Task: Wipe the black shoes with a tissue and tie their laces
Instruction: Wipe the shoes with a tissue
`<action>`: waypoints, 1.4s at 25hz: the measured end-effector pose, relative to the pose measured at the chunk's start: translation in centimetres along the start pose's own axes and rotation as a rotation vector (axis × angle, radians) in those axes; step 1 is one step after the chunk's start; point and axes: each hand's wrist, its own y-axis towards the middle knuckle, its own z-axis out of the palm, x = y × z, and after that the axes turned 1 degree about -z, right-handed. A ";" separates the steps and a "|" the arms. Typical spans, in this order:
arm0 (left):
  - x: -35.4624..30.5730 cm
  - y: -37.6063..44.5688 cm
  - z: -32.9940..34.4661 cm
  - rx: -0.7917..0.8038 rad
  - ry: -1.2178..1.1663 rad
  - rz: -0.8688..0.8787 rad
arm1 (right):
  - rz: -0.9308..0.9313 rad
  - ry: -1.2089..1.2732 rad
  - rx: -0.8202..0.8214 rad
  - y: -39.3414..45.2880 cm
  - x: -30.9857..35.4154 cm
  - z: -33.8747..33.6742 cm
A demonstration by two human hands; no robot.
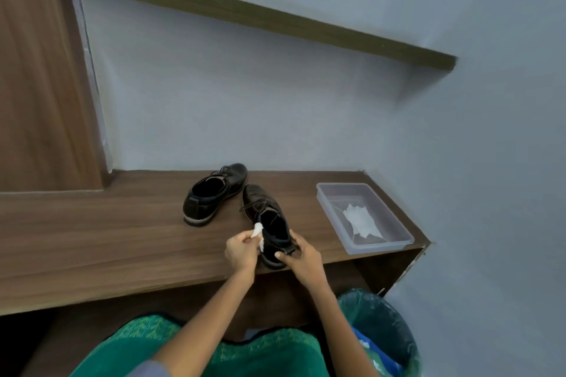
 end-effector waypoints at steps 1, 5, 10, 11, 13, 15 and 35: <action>0.4 -0.8 -0.3 0.018 0.060 0.058 | -0.001 0.005 -0.006 0.0 -0.2 0.1; 2.2 -3.6 -0.9 0.134 0.140 0.275 | 0.018 0.021 -0.027 0.2 -0.7 0.3; 0.0 -0.3 -0.9 -0.049 0.081 0.286 | 0.024 0.030 -0.006 0.2 -0.7 -0.1; -0.8 0.6 -0.8 -0.043 0.101 0.299 | 0.019 0.031 -0.011 0.0 -0.8 0.0; -2.1 1.6 -0.3 0.014 0.193 0.307 | 0.013 0.027 -0.019 -0.1 -0.8 0.1; -1.7 1.8 0.3 0.051 0.278 0.319 | 0.002 0.010 -0.023 -0.1 -0.7 0.1; 2.1 2.7 -0.4 0.118 0.105 -0.183 | -0.050 0.022 -0.064 -0.9 -0.8 0.1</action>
